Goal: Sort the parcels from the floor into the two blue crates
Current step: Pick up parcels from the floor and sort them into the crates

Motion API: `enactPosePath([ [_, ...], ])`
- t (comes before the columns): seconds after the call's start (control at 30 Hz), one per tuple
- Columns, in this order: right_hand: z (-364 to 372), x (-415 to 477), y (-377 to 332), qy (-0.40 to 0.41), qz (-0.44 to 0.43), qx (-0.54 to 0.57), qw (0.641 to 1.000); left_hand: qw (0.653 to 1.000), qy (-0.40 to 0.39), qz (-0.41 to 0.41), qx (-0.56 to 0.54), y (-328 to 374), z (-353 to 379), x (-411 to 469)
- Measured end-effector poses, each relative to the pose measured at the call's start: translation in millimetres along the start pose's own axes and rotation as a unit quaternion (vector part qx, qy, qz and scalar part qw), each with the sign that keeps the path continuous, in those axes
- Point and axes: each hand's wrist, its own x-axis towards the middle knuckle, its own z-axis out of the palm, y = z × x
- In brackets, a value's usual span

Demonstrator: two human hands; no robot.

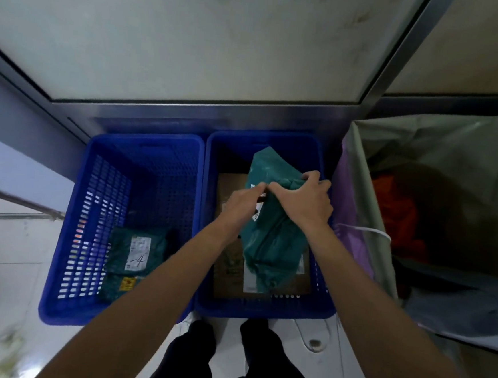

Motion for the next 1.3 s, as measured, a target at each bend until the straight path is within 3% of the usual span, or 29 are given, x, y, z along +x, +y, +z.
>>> enactPosePath([
  [0.2,-19,33,-11,0.035,-0.111,-0.022,0.993,0.998,0.030,-0.049,0.031,-10,-25,32],
  [0.37,-25,40,-15,0.064,-0.179,-0.016,0.982,0.983,-0.020,-0.110,0.144,-62,-46,67],
  [0.43,-27,42,-15,0.051,-0.186,-0.016,0.981,0.984,-0.012,-0.113,0.138,-69,-49,78],
  [0.9,-59,44,-21,0.027,-0.197,0.048,0.979,0.992,-0.016,-0.115,0.049,-71,-58,61],
  [1.17,-76,63,-18,-0.009,-0.123,0.208,0.970,0.996,0.051,-0.046,-0.051,-68,-70,60],
  [1.3,-70,66,-8,-0.022,-0.072,0.295,0.953,0.994,0.094,-0.034,-0.038,-59,-84,55],
])
